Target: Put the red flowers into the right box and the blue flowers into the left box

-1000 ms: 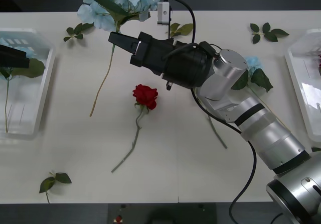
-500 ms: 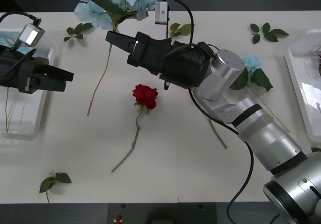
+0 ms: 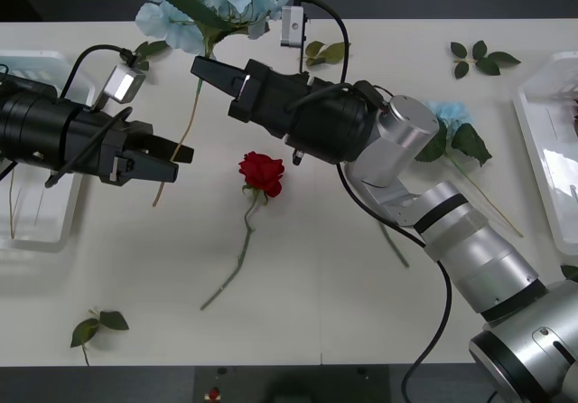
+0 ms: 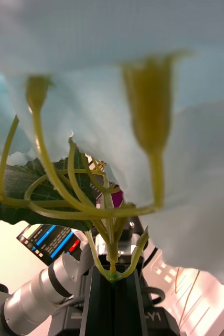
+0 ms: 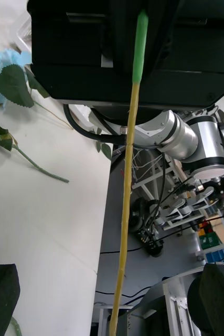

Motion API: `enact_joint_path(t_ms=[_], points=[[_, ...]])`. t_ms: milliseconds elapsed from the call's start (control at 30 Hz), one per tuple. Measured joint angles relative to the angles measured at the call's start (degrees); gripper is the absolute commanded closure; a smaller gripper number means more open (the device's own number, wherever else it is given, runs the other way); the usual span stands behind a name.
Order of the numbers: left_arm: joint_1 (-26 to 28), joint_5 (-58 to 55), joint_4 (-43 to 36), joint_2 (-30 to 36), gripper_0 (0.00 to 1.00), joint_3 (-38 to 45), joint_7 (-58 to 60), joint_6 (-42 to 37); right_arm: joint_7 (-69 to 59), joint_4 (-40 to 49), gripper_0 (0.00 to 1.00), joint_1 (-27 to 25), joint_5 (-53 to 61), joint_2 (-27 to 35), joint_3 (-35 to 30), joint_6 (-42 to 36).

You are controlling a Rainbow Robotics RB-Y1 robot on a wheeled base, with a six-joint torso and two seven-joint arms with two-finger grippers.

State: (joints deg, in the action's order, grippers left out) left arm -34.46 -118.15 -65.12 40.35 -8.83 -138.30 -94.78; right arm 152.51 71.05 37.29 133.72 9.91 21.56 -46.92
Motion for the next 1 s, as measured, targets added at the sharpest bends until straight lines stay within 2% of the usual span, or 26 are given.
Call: enact_joint_path(t_ms=[133, 167, 200, 233, 267, 633, 967, 1000], points=[[0.0, 0.0, 0.0, -0.3, 0.0, -0.7, 0.0, 0.2, 0.0, 0.0, 1.0, 0.0, 0.0, 0.0, 0.0, 0.0], [0.0, 0.0, -0.1, -0.3, 0.15, -0.7, 0.0, 0.2, 0.1, 0.0, 1.0, 0.0, 0.0, 0.0, 0.0, 0.0], [0.0, 0.0, -0.1, -0.4, 0.25, -0.7, 0.0, 0.2, 0.1, 0.0, 1.0, 0.0, 0.0, 0.0, 0.0, 0.0], [0.0, 0.0, -0.1, -0.5, 0.53, -0.7, 0.0, 0.2, 0.2, 0.0, 1.0, 0.0, 0.0, 0.0, 0.0, 0.0], [0.0, 0.0, -0.1, -0.6, 1.0, -0.7, 0.0, 0.2, 0.2, 0.0, 1.0, 0.0, 0.0, 0.0, 0.0, 0.0], [0.0, 0.0, -0.4, -3.9, 1.0, -0.7, 0.0, 1.0, 0.3, 0.0, 1.0, 0.0, 0.0, 0.0, 0.0, 0.0], [-0.1, 0.1, -0.5, -4.0, 1.0, -0.7, 0.0, 1.1, 0.4, 0.0, 1.0, 0.0, 0.0, 0.0, 0.0, 0.0], [-0.1, 0.1, -0.5, -4.0, 1.0, -0.7, 0.0, 1.1, 0.4, 0.0, 0.76, 0.0, 0.0, 0.0, 0.0, 0.0]])
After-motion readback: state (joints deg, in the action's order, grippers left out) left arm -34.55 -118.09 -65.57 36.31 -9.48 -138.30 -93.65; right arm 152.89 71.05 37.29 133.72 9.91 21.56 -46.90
